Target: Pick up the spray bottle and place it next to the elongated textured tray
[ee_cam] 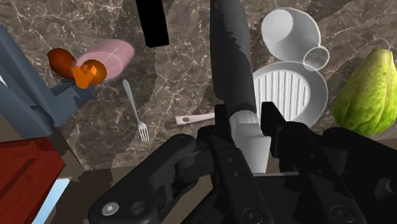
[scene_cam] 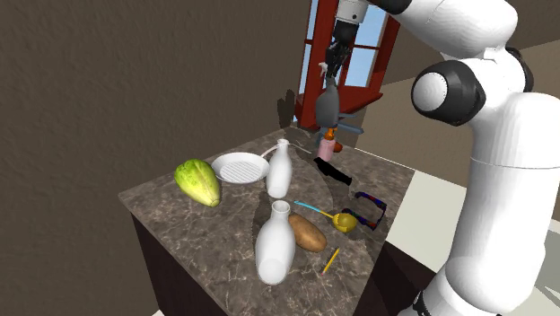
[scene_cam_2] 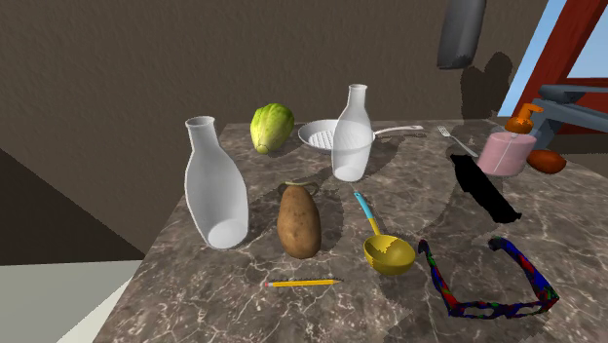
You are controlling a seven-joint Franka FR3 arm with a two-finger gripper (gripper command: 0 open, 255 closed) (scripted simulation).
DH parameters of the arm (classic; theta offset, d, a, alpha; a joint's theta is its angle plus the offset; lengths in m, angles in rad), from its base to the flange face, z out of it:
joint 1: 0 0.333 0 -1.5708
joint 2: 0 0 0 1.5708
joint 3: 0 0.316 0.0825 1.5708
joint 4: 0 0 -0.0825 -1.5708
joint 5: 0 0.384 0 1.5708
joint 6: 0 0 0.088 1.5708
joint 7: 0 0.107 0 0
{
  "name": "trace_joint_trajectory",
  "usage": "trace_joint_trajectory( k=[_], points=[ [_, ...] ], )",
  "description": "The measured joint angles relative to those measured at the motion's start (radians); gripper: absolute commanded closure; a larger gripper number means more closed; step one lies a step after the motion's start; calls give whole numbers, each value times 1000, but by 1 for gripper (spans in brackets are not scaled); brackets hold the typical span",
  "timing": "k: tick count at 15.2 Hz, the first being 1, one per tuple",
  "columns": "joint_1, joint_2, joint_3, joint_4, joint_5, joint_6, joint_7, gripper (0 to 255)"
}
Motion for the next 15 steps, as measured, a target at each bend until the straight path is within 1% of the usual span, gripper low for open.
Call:
trace_joint_trajectory(
  k=[4, 13, 15],
  points=[
    [27, -66, 0, -156, -26, 93, 0, 255],
    [56, -143, 5, -391, -55, 254, 3, 255],
    [59, -149, 6, -423, -58, 281, 5, 255]
  ],
)
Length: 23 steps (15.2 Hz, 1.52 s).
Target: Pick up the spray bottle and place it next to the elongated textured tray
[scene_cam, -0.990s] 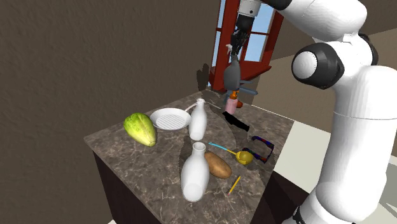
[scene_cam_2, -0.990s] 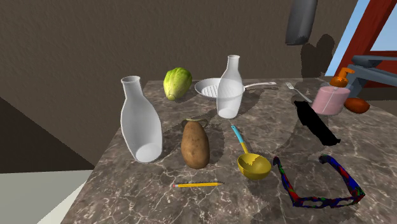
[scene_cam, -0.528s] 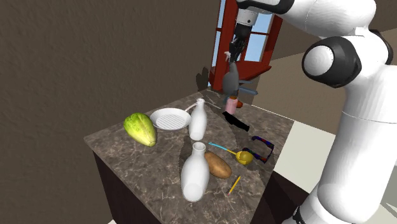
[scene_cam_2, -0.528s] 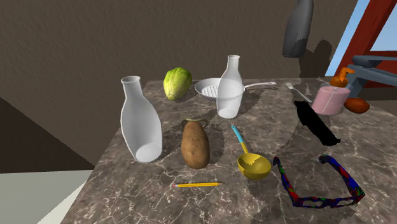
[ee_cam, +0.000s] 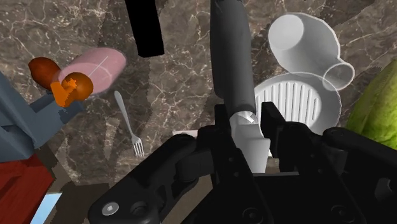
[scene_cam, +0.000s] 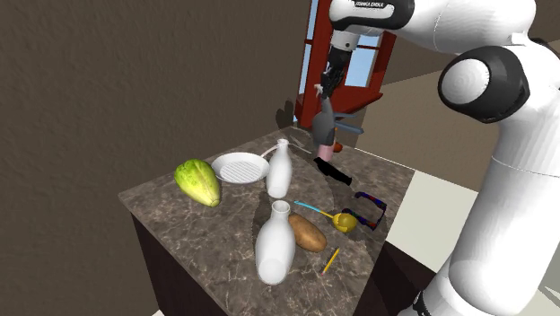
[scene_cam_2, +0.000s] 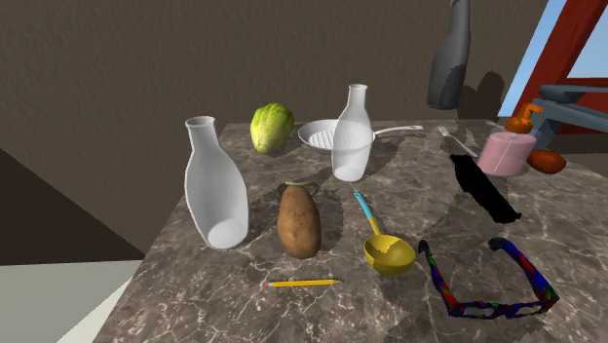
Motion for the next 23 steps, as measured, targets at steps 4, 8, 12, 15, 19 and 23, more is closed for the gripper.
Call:
trace_joint_trajectory(
  k=[4, 8, 12, 15, 19, 23],
  points=[
    [6, -25, 1, -88, -8, 65, -1, 255],
    [11, -36, 3, -159, -11, 125, -1, 255],
    [15, -46, 5, -227, -14, 183, -1, 255],
    [15, -49, 5, -269, -14, 223, -4, 255],
    [17, -51, 7, -326, -13, 278, -7, 255],
    [19, -46, 8, -372, -11, 328, -9, 255]
  ],
)
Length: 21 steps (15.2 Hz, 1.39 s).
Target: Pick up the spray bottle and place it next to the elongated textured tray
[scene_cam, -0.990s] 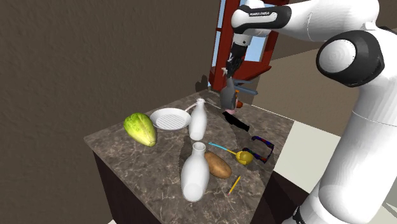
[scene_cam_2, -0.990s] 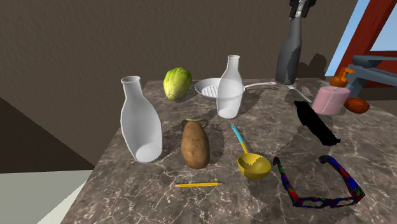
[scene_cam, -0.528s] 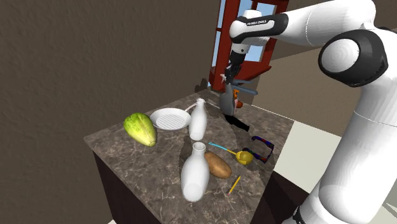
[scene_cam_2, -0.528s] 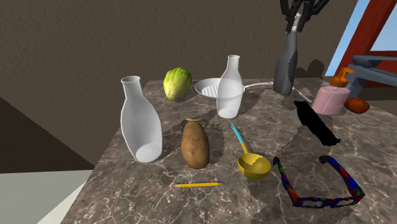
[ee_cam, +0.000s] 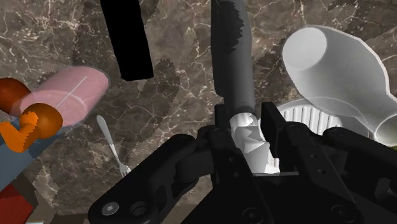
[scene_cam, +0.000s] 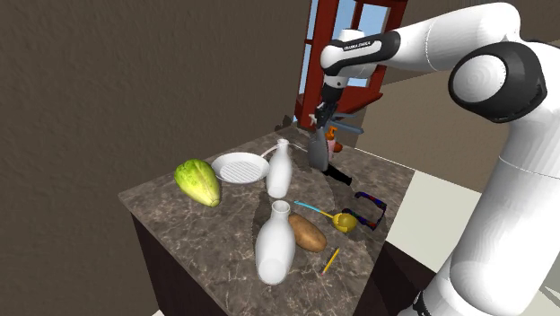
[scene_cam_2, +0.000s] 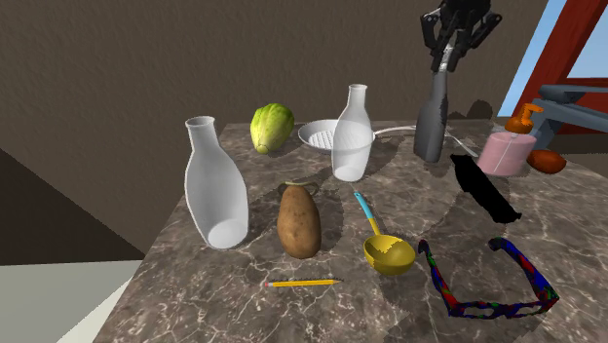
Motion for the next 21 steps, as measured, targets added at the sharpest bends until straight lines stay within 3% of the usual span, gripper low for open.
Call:
trace_joint_trajectory(
  k=[15, 21],
  points=[
    [-2, 41, 5, -161, 25, 198, -26, 255],
    [-3, 49, 5, -168, 29, 213, -29, 255]
  ],
)
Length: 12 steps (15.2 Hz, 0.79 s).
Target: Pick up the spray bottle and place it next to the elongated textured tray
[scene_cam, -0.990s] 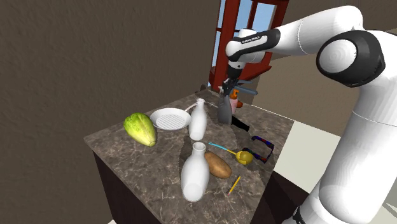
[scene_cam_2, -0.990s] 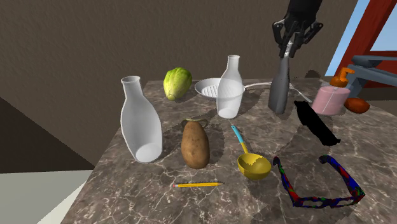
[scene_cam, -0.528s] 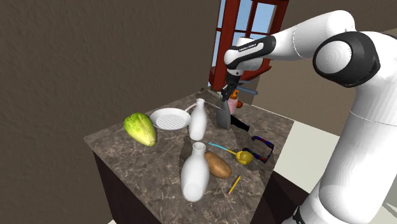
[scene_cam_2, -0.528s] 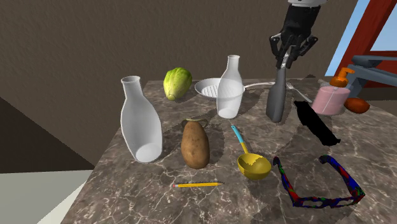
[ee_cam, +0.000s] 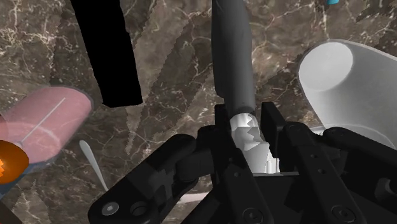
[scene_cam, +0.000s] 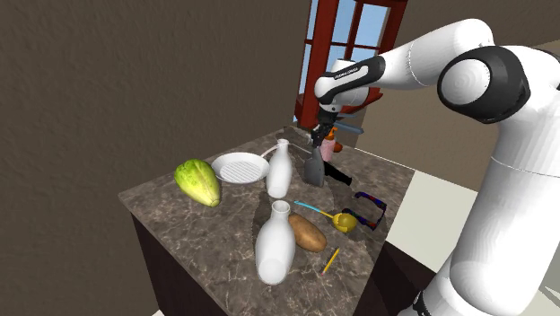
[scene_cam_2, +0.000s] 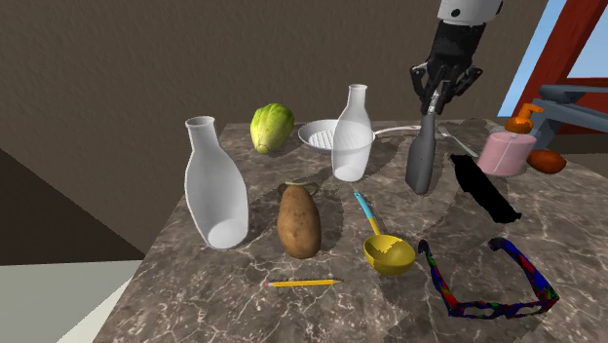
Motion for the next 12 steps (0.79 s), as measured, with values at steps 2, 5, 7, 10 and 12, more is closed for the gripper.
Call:
trace_joint_trajectory(
  k=[2, 5, 7, 10, 12],
  points=[
    [0, 0, 0, 0, 0, 0, 0, 0],
    [0, 0, 0, 0, 0, 0, 0, 0],
    [0, 0, 0, 0, 0, 0, 0, 0],
    [0, -16, -2, 22, -8, -36, 4, 0],
    [4, -45, -3, 42, -22, -83, 17, 0]
  ],
)
